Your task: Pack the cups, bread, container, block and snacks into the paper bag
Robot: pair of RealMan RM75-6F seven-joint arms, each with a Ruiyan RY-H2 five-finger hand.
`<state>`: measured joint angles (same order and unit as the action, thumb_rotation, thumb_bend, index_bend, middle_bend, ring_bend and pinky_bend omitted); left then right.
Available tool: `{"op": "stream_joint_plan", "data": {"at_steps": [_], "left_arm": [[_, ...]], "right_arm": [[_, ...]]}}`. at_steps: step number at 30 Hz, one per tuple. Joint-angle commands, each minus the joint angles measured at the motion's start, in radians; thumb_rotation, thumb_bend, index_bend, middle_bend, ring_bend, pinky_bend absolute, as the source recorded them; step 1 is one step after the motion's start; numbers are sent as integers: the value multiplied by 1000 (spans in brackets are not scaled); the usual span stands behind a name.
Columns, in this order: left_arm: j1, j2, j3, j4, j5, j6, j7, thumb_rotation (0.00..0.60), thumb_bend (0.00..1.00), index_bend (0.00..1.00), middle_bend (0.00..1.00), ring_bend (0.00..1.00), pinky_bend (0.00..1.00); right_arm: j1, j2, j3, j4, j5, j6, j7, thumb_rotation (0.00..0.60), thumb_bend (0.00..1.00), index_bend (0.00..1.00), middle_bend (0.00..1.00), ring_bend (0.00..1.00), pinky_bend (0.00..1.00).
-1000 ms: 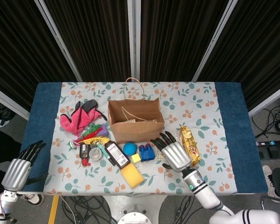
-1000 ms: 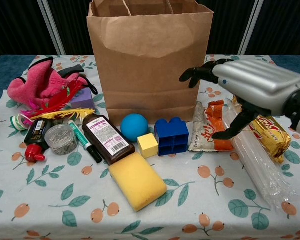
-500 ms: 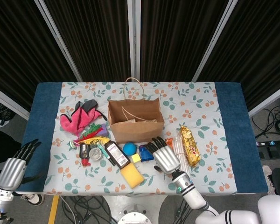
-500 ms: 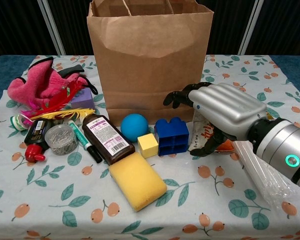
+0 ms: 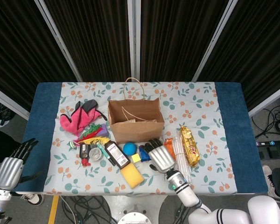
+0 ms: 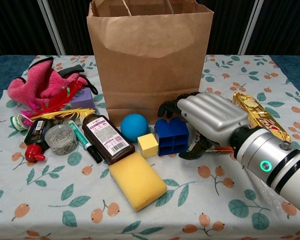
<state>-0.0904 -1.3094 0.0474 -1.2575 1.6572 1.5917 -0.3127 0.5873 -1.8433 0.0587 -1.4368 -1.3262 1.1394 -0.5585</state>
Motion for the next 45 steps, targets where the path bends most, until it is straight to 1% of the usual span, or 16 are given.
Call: {"op": "stream_joint_plan", "data": {"at_steps": [1, 10, 16, 20, 25, 28, 31, 34, 36, 40, 43, 45], "left_arm": [[1, 1, -1, 3, -2, 0, -3, 600, 194, 136, 175, 134, 242], [3, -2, -1, 10, -7, -4, -11, 600, 193, 136, 175, 134, 242], [3, -3, -1, 11, -4, -4, -10, 600, 194, 136, 175, 134, 242], [4, -2, 0, 9, -3, -4, -8, 600, 193, 136, 175, 134, 242], [3, -2, 0, 4, 0, -3, -6, 600, 194, 136, 175, 134, 241], [3, -1, 0, 1, 1, -2, -4, 600, 193, 136, 175, 134, 242], [3, 0, 1, -3, 3, -2, -2, 600, 194, 136, 175, 134, 241], [4, 2, 3, -6, 5, -1, 1, 600, 194, 136, 175, 134, 241], [4, 3, 4, -9, 8, 0, 3, 600, 194, 136, 175, 134, 242], [2, 5, 5, -16, 12, -1, 11, 600, 194, 136, 175, 134, 241], [-1, 7, 6, -25, 17, -3, 21, 600, 194, 136, 175, 134, 242], [-3, 8, 6, -31, 20, -4, 28, 600, 194, 136, 175, 134, 242]], "right_arm": [[4, -17, 9, 23, 4, -8, -3, 600, 88, 280, 294, 189, 202], [2, -44, 12, 67, -9, -9, 4, 600, 174, 414, 392, 295, 311], [-3, -50, 12, 82, -36, 7, 13, 600, 220, 552, 491, 400, 424], [-6, -47, 9, 85, -59, 17, 28, 600, 252, 623, 544, 459, 491], [-13, -34, 5, 70, -82, 30, 40, 600, 256, 646, 564, 476, 514], [-20, -16, 3, 39, -101, 49, 41, 600, 256, 646, 564, 476, 514], [-30, 16, -3, -13, -131, 78, 39, 600, 256, 646, 563, 476, 514], [-44, 65, -7, -95, -170, 120, 32, 600, 257, 646, 563, 476, 514], [-54, 111, -8, -172, -210, 156, 28, 600, 259, 646, 562, 476, 514], [-68, 210, 4, -350, -289, 222, 19, 600, 260, 646, 562, 476, 514], [-79, 299, 28, -527, -335, 259, 17, 600, 260, 646, 561, 476, 514], [-86, 345, 43, -615, -362, 278, 13, 600, 260, 646, 561, 476, 515]]}}
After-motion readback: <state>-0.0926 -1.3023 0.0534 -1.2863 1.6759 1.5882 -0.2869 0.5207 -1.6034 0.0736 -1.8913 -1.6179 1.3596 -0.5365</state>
